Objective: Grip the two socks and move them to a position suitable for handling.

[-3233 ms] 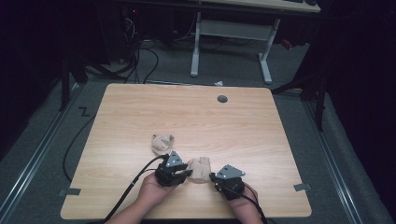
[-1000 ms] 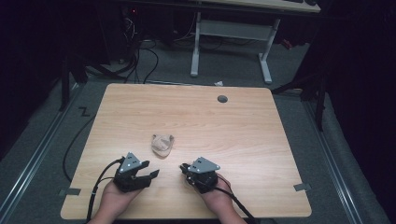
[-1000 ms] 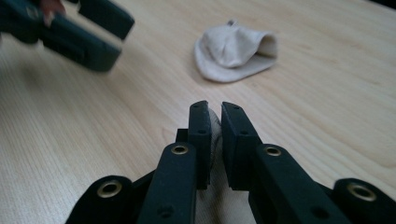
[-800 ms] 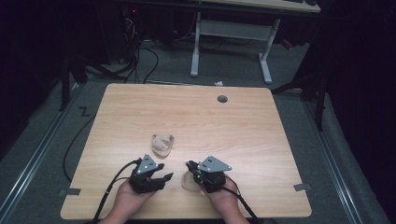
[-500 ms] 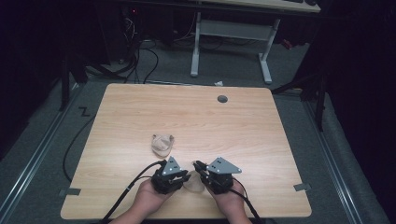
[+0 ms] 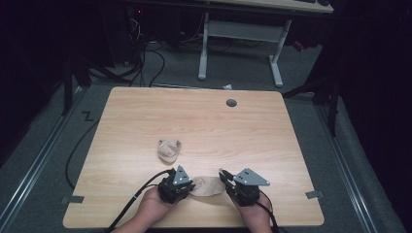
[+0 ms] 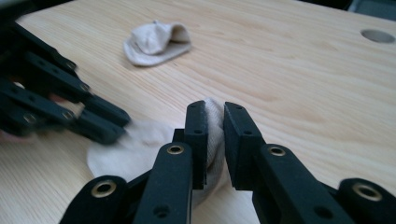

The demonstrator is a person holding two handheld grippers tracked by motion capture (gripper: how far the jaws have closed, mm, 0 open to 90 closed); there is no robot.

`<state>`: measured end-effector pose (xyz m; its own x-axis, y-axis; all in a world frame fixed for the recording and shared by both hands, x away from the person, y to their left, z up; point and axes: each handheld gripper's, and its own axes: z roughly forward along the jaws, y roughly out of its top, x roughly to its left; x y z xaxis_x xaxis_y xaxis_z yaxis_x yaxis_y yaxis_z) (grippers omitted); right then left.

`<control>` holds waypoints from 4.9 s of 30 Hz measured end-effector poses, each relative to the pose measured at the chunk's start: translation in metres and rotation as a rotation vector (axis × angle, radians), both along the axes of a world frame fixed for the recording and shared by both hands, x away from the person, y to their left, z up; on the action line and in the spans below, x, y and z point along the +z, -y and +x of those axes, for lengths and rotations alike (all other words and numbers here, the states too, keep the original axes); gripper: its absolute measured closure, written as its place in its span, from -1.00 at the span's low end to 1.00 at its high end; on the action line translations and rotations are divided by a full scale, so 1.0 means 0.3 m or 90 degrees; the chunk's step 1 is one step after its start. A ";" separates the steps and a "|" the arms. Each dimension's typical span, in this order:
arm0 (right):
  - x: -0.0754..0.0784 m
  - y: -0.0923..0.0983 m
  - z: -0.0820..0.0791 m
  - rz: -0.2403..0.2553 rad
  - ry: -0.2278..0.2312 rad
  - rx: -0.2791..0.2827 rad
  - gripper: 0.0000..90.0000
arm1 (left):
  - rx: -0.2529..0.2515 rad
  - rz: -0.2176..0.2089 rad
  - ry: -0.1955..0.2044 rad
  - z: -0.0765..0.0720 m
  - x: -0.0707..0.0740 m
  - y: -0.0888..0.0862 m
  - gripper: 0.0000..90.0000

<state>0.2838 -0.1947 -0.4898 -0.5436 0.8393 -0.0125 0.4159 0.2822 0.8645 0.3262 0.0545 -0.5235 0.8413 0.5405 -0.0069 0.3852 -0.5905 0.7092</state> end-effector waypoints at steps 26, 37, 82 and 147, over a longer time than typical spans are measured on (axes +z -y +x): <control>-0.121 -0.074 0.052 -0.090 -0.133 0.075 0.86 | 0.015 0.010 -0.013 -0.056 0.004 -0.121 0.72; -0.115 -0.159 0.076 -0.087 -0.131 0.144 0.79 | 0.053 -0.002 -0.032 -0.092 0.011 -0.196 0.63; -0.056 -0.096 0.084 -0.066 -0.067 0.092 0.68 | 0.305 0.008 -0.013 0.241 -0.003 -0.359 0.93; -0.056 -0.358 0.262 -0.187 -0.090 0.087 0.57 | 0.149 -0.071 -0.014 0.162 -0.033 -0.155 0.83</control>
